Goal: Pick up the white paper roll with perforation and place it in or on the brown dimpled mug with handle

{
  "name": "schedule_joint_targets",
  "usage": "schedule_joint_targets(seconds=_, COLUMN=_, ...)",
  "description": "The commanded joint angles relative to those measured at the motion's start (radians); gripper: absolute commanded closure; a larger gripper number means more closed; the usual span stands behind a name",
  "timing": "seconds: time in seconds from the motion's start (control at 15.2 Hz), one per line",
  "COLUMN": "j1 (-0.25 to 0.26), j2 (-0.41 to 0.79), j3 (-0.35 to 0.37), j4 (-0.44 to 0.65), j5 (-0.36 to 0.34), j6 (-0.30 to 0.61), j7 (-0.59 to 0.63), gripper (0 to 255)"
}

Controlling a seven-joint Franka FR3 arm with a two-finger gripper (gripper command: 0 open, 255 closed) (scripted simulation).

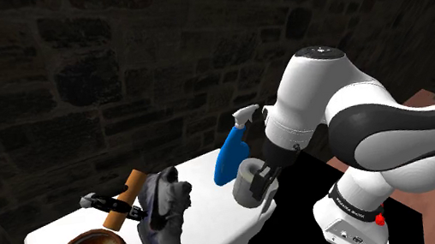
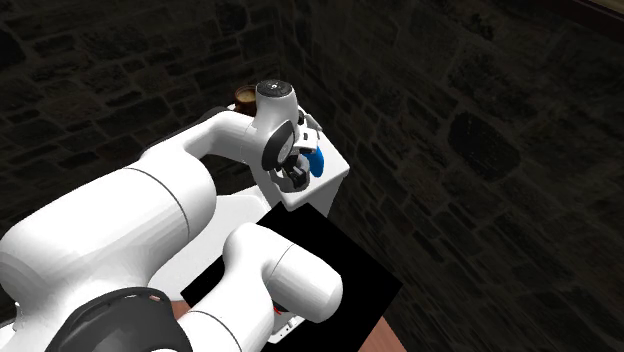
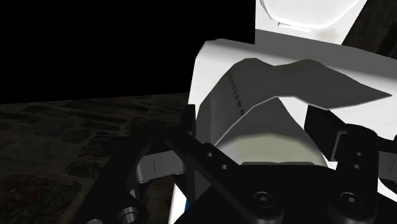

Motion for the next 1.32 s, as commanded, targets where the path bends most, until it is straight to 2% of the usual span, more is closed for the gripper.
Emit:
schedule_joint_targets(seconds=0.0, j1=0.0, j2=0.0, j3=0.0, j4=-0.001, j5=0.0, j6=0.0, j7=0.0, gripper=255)
schedule_joint_targets(seconds=1.25, j1=-0.027, j2=-0.123, j3=-0.123, j4=0.174, j5=-0.114, j6=-0.293, j7=0.015, gripper=255)
